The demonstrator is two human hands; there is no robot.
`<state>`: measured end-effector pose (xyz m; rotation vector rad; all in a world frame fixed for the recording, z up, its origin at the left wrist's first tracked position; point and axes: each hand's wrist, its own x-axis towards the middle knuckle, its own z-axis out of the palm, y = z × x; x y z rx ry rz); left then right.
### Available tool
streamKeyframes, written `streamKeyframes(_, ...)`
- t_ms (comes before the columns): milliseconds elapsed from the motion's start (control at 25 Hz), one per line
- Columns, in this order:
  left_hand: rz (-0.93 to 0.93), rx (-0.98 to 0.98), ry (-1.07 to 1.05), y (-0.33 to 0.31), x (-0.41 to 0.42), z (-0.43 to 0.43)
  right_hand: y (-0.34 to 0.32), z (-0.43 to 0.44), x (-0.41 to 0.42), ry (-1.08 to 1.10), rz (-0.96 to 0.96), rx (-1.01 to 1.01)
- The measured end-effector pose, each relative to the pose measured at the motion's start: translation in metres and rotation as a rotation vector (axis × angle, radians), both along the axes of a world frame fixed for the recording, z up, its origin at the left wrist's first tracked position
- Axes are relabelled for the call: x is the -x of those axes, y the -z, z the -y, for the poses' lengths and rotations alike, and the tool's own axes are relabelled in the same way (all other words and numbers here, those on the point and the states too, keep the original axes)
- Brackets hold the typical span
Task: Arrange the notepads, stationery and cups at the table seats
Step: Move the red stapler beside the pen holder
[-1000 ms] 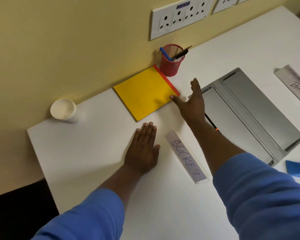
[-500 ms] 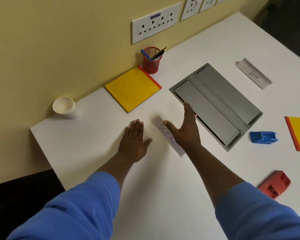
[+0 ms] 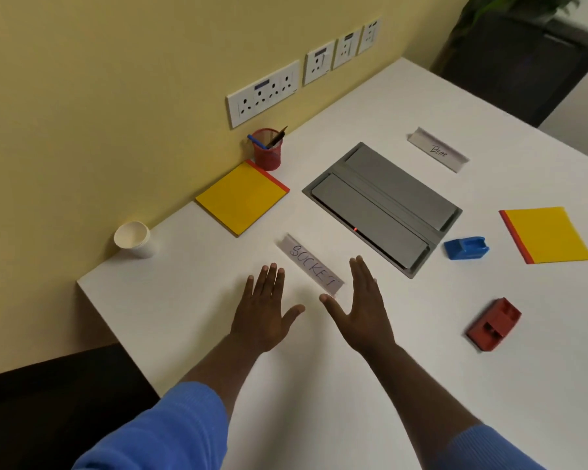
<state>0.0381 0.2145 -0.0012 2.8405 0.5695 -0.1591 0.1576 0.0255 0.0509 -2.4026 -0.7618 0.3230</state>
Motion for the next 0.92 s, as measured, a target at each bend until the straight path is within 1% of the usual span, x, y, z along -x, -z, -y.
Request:
streamKeyframes(320, 0.089, -0.067, 0.18, -0.054, 0.01, 0.09, -0.035, 0.099, 0.04, 0.086, 0.01, -0.033)
streamKeyframes(480, 0.076, -0.065, 0.258, -0.075, 0.009, 0.145, -0.049, 0.151, 0.057, 0.143, 0.018, -0.025)
streamKeyframes(600, 0.1, -0.068, 0.312, -0.09, 0.005, 0.181, -0.056, 0.185, 0.066, 0.174, 0.027, -0.018)
streamKeyframes(800, 0.122, -0.087, 0.4, -0.1, -0.002, 0.216, -0.059, 0.234, 0.071, 0.22, 0.058, 0.012)
streamKeyframes(920, 0.12, -0.068, 0.433, -0.1, -0.011, 0.229, -0.056, 0.266, 0.07, 0.271, 0.057, 0.025)
